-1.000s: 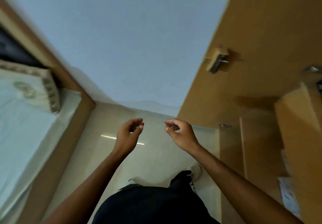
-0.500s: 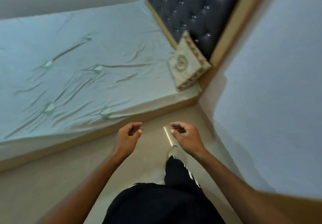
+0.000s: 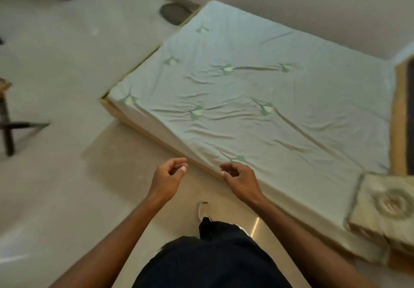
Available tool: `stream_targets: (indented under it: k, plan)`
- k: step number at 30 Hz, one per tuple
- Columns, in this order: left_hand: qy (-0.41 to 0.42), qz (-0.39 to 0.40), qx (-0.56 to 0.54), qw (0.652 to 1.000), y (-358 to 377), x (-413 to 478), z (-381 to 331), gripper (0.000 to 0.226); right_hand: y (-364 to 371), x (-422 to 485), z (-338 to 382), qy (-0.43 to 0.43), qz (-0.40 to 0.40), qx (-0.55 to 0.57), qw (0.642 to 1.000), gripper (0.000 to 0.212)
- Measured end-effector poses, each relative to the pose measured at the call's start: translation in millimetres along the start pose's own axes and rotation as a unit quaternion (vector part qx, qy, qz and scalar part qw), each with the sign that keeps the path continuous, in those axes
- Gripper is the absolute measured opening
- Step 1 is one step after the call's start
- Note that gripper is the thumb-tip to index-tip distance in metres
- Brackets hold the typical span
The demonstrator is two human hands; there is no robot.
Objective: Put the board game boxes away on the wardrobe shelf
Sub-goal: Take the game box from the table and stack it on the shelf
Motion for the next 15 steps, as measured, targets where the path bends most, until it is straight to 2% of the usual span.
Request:
stream_targets:
  k: [4,9,15]
  plan:
    - [-0.038,-0.111,-0.036,0.992,-64,43,0,0.021,76,52,60,-0.065,0.102,-0.033,0.992,0.024]
    - [-0.078,-0.24,-0.082,0.964,-150,91,15,0.02,180,96,137,-0.141,0.195,-0.056,0.969,0.023]
    - [-0.104,-0.339,-0.12,0.927,-260,160,46,0.021,327,130,227,-0.209,0.279,-0.084,0.933,0.024]
Point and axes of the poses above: each hand's wrist, its own x-axis towards the middle knuckle, its own y-axis out of the palm, z = x × y, the point moved 6 cm from there along x, towards the middle knuckle, and after that the axes turned 15 degrees about -z, right-handed, at the moved point
